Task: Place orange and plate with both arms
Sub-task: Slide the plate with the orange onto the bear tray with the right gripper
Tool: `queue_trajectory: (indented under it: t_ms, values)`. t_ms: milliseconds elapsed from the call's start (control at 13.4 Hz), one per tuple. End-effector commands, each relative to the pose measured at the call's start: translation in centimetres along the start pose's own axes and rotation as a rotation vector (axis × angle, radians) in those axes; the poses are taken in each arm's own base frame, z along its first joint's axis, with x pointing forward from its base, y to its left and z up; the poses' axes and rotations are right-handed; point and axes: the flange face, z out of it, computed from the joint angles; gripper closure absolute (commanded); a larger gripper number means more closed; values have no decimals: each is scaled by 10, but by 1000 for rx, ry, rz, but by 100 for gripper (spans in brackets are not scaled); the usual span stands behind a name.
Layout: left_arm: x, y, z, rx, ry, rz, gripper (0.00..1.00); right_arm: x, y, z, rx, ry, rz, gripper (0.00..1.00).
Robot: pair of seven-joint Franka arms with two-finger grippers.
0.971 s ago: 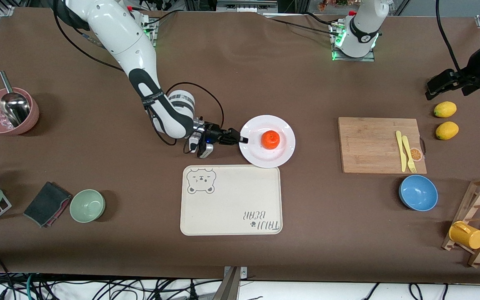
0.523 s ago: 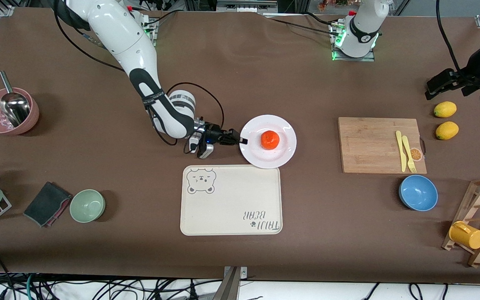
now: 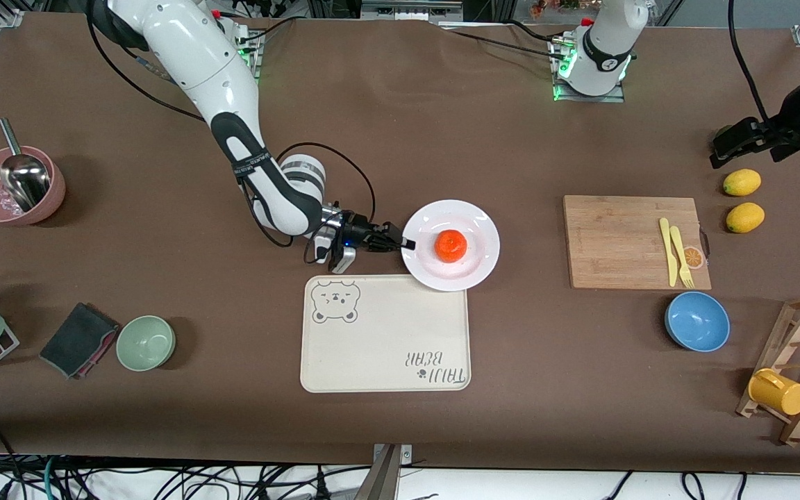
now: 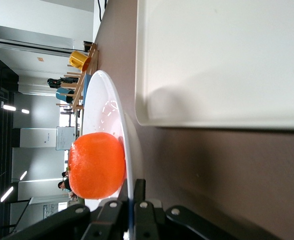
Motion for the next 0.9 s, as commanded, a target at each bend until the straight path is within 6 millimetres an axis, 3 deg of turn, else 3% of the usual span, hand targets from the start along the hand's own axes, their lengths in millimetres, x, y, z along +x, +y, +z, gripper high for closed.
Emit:
queue_trajectory:
  t_ms: [0,149,299,448,598,822]
  values:
    - [2,-3,-7,-21,-5,9,0,37,-22,-6,-5,4,15,100]
    - [2,-4,-6,-21,-6,6,0,76,-41,-21,-25,16,28,100]
    - [2,-3,-6,-21,-6,7,0,118,-42,-50,-98,20,30,100]
    - [2,-4,-6,-21,-6,4,0,143,-50,-68,-129,38,60,100]
    - [2,-4,-6,-21,-6,4,0,165,-26,-91,-158,71,74,100]
    - [2,-4,-6,-21,-6,4,0,196,0,-90,-157,114,62,100]
